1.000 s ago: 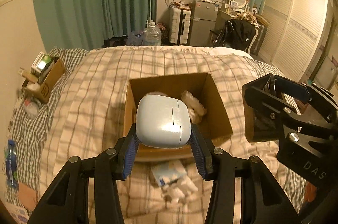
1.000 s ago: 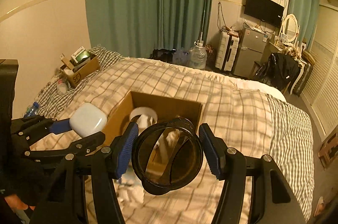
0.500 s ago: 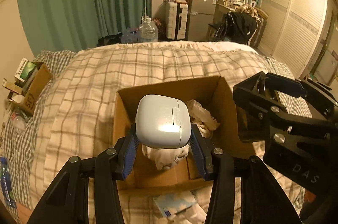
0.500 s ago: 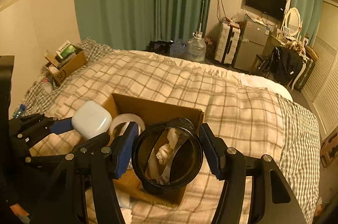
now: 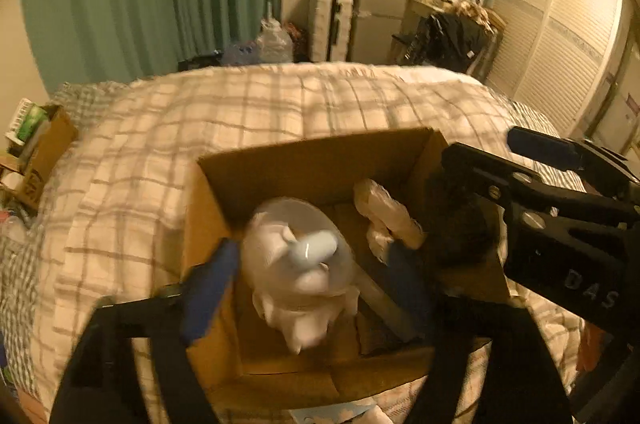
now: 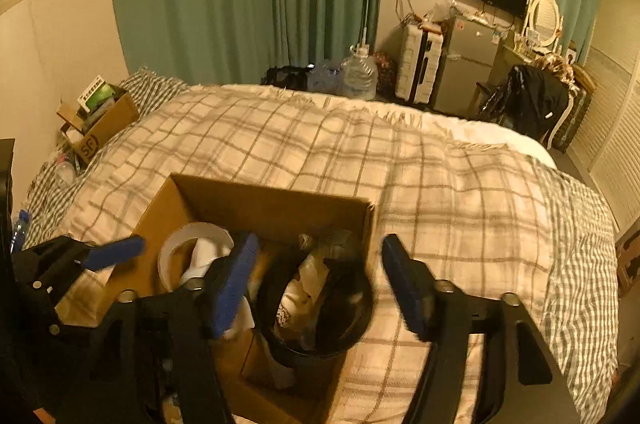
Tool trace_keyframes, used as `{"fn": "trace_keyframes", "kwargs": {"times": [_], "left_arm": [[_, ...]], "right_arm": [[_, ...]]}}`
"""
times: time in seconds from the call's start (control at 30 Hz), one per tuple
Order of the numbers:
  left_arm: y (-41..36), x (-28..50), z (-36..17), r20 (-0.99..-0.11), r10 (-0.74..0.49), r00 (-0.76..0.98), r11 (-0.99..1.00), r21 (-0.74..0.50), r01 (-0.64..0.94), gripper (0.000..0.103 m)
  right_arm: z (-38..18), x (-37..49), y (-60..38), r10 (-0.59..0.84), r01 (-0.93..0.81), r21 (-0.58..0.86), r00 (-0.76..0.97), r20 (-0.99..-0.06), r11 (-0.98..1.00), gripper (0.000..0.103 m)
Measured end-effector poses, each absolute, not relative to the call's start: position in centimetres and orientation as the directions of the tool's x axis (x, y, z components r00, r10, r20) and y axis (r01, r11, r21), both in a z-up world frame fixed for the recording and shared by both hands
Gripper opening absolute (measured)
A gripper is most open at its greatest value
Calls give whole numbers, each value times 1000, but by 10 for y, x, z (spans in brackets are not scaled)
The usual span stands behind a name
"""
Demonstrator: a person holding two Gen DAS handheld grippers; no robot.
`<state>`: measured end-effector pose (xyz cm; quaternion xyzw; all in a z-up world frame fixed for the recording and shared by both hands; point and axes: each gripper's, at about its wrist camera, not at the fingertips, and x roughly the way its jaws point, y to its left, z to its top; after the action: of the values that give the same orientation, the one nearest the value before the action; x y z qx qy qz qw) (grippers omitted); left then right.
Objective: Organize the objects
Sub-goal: 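Carry earbud case and black cup into the box and release both, then grasp the blue tissue pack with the left gripper while the right grasps the white rabbit figurine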
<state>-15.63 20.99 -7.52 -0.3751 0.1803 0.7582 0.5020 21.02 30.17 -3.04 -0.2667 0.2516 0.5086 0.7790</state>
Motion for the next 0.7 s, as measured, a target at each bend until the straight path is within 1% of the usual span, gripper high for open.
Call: {"fn": "trace_keyframes", "kwargs": {"times": [0.03,0.13,0.2,0.27,0.3,0.43,0.5,0.7], "left_arm": [[207,-155,-71,-743,630,-224,-435,-100,-895,89],[196,-155,-58,-745,620,-245,-454,-87,-887,90],[184,-154,-47,-739,619,-264,-470,-79,-879,92],[170,-152,-34,-723,628,-286,-485,-76,-871,97],[164,-151,-29,-715,633,-297,-492,-76,-867,98],[133,-146,-4,-689,644,-333,-522,-77,-849,100],[116,-142,7,-676,648,-351,-537,-78,-840,103],[72,-135,13,-664,648,-374,-557,-78,-827,103]], "right_arm": [[-27,209,299,664,-926,-161,359,-656,341,73],[-10,203,289,677,-924,-163,365,-640,345,75],[3,197,280,685,-923,-164,370,-627,348,77],[17,191,266,698,-923,-166,373,-611,348,80],[24,187,259,703,-922,-167,376,-603,349,81],[49,167,228,721,-918,-184,390,-573,350,83],[57,157,214,726,-919,-190,390,-566,345,84],[62,128,176,730,-921,-208,388,-563,329,87]]}}
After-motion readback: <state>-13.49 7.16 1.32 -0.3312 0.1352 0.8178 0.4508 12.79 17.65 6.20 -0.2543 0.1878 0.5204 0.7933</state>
